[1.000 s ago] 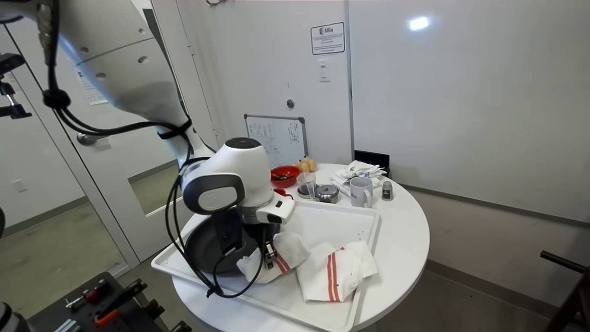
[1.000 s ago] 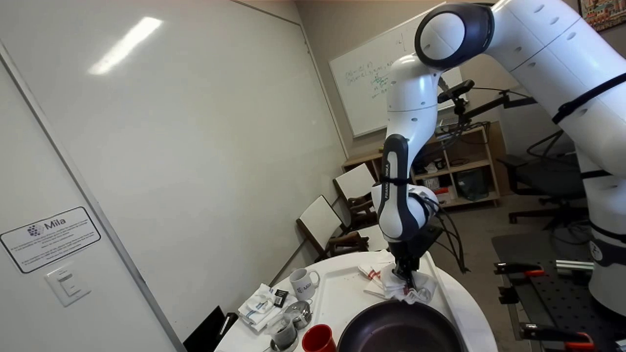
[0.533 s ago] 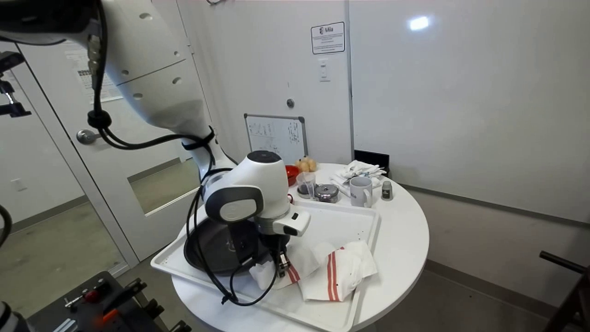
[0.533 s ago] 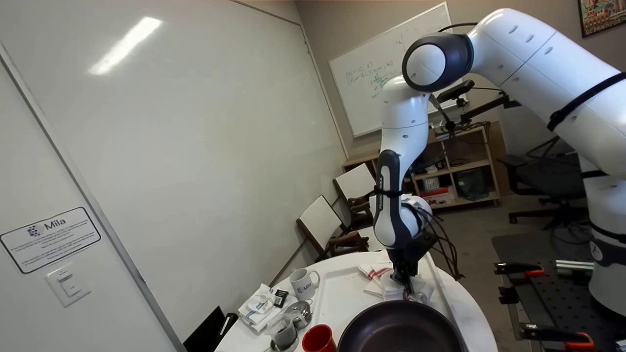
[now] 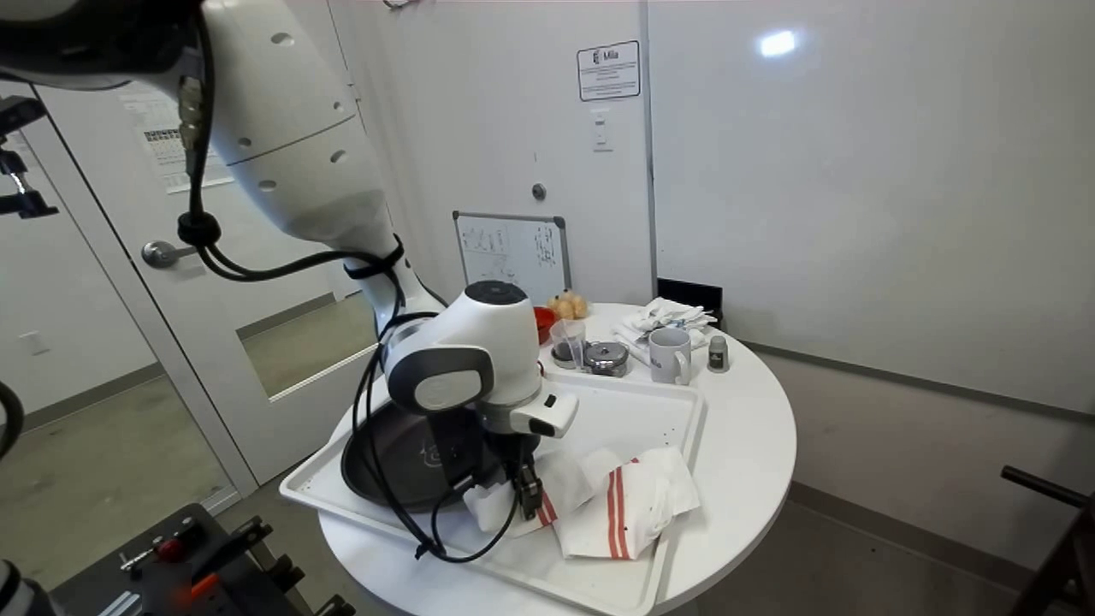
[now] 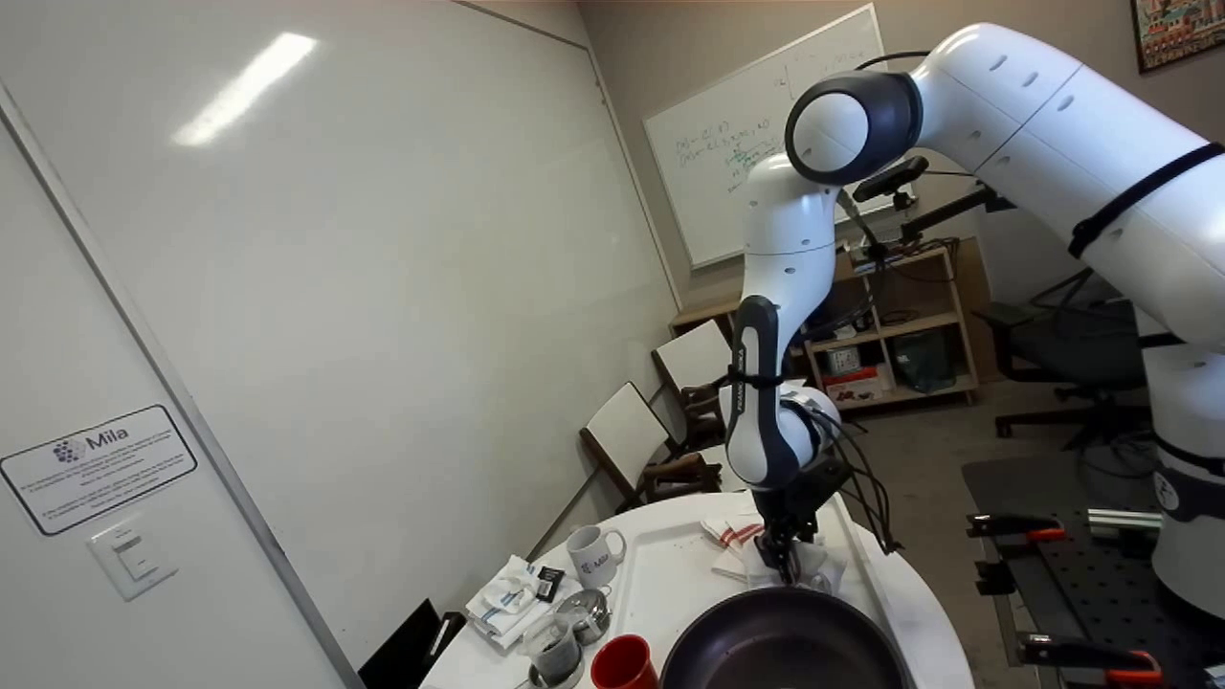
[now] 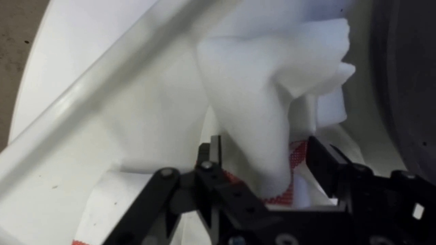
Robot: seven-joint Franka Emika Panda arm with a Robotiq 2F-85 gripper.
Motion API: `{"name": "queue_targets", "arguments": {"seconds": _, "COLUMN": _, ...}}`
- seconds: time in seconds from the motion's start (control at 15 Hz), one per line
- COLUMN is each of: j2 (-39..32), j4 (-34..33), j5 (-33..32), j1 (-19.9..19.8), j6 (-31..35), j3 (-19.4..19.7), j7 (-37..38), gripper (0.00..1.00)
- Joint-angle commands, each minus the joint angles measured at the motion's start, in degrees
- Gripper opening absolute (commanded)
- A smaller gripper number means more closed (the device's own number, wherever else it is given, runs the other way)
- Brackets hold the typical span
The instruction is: Pick up the white and red towel on the left and use it to wipe the black pan
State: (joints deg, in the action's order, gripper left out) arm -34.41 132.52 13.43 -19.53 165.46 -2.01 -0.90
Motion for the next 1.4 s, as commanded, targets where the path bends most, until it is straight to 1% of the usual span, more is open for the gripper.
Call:
{"name": "queue_targets", "arguments": {"seconds": 0.0, "j2": 2.4, "j4": 2.5, "j5": 1.6, "j1": -0.9, "j6": 1.4, "j3": -1.5, "j7": -1.0, "gripper": 0.98}}
{"name": "queue_targets", "arguments": {"seconds": 0.27, "j2": 8.4, "j4": 9.2, "j5": 1.3, "j1": -0.2, "j6": 5.0, "j3": -1.0, "j7": -0.4, "gripper": 1.0}}
{"name": "queue_targets", "arguments": {"seconds": 0.47, "j2": 14.0, "j4": 15.5, "j5": 0.0, "j1": 2.1, "j6": 8.0, "j3": 1.0, "j7": 0.9, "gripper": 1.0}}
{"name": "queue_targets", "arguments": {"seconds": 0.53, "j2": 15.9, "j4": 17.5, "j5": -0.4, "j1": 2.3, "j6": 7.9, "j3": 0.8, "j7": 0.4, "gripper": 1.0}}
{"name": "queue_targets", "arguments": {"seconds": 0.73, "j2": 21.3, "j4": 22.9, "j5": 0.1, "j1": 1.1, "j6": 6.8, "j3": -3.2, "j7": -3.2, "gripper": 1.0}}
{"name": "queue_targets", "arguments": {"seconds": 0.87, "j2": 25.5, "j4": 26.4, "j5": 0.5, "j1": -0.3, "j6": 5.0, "j3": -7.2, "j7": -6.2, "gripper": 1.0}}
{"name": "queue_targets", "arguments": {"seconds": 1.07, "j2": 31.2, "j4": 29.8, "j5": 3.3, "j1": -2.0, "j6": 0.7, "j3": -13.3, "j7": -11.2, "gripper": 1.0}}
{"name": "queue_targets", "arguments": {"seconds": 1.13, "j2": 30.3, "j4": 27.2, "j5": 3.3, "j1": -1.0, "j6": -1.9, "j3": -13.0, "j7": -12.2, "gripper": 1.0}}
{"name": "queue_targets", "arguments": {"seconds": 1.2, "j2": 31.1, "j4": 26.9, "j5": 2.9, "j1": -0.5, "j6": -3.5, "j3": -13.0, "j7": -12.4, "gripper": 1.0}}
{"name": "queue_targets", "arguments": {"seconds": 1.27, "j2": 32.2, "j4": 26.7, "j5": 5.0, "j1": 3.8, "j6": -5.4, "j3": -9.7, "j7": -14.7, "gripper": 1.0}}
{"name": "queue_targets", "arguments": {"seconds": 1.33, "j2": 29.2, "j4": 26.4, "j5": 3.1, "j1": 5.5, "j6": -1.9, "j3": -7.4, "j7": -11.2, "gripper": 1.0}}
